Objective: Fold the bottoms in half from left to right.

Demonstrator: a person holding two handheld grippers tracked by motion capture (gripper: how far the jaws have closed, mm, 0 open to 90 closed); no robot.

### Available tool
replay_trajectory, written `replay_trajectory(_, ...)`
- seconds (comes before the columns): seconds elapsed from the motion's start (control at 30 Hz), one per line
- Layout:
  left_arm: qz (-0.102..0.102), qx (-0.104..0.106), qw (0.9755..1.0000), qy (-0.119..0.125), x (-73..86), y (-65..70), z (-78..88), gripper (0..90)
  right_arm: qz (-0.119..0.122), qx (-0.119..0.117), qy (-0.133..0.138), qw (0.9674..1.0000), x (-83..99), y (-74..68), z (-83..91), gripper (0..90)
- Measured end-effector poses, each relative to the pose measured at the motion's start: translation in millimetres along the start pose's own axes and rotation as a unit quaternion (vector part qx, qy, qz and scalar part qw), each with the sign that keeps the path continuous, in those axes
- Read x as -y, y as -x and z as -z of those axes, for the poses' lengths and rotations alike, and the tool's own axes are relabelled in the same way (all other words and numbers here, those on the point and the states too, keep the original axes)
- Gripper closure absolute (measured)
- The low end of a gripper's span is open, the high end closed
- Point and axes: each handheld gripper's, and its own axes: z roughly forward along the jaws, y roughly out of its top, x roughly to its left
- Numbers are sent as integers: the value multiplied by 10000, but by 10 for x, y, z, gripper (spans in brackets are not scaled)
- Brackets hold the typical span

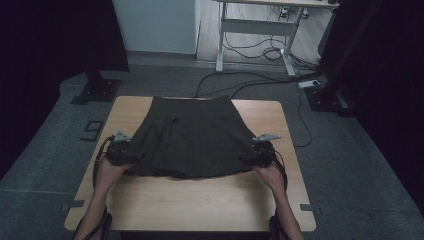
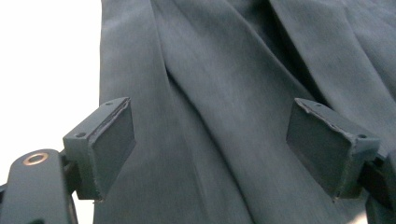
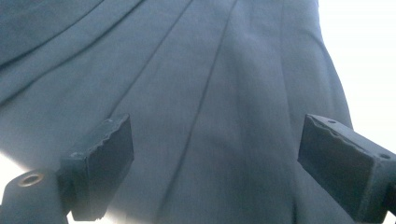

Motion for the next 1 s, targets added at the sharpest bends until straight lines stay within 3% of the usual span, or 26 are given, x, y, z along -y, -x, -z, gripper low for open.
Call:
replay_trajectory(0.1,-14,-97,9999,46,-73,-60,-119,206,118,-43,-114,9999,-157,-25,-212,112)
replay_trajectory(0.2,-59,-227,9997,-67,-104,-132,-255,218,186,-9,-237,9995,-215,-27,-367,127)
replay_trajectory(0.4,-45,-401,9990,-215,-101,-204,-463,307,21,139,-313,9994,-210,36,-602,147)
replay_trajectory(0.47,-54,-331,9990,-279,-66,-213,-527,393,-29,219,-391,9990,-169,62,-669,170)
replay_trajectory(0.53,150,-127,9996,-198,-47,-229,-532,453,8,364,-554,9978,-112,69,-719,156)
replay_trajectory(0.63,208,-47,9994,-255,-41,-194,-507,570,-139,466,-450,9978,-48,56,-687,186)
replay_trajectory(0.8,184,-47,9995,-256,-10,-138,-475,591,-167,501,-392,9978,14,40,-621,216)
replay_trajectory(1.0,45,97,9994,-317,61,-2,-392,589,-172,506,-416,9977,114,37,-501,221)
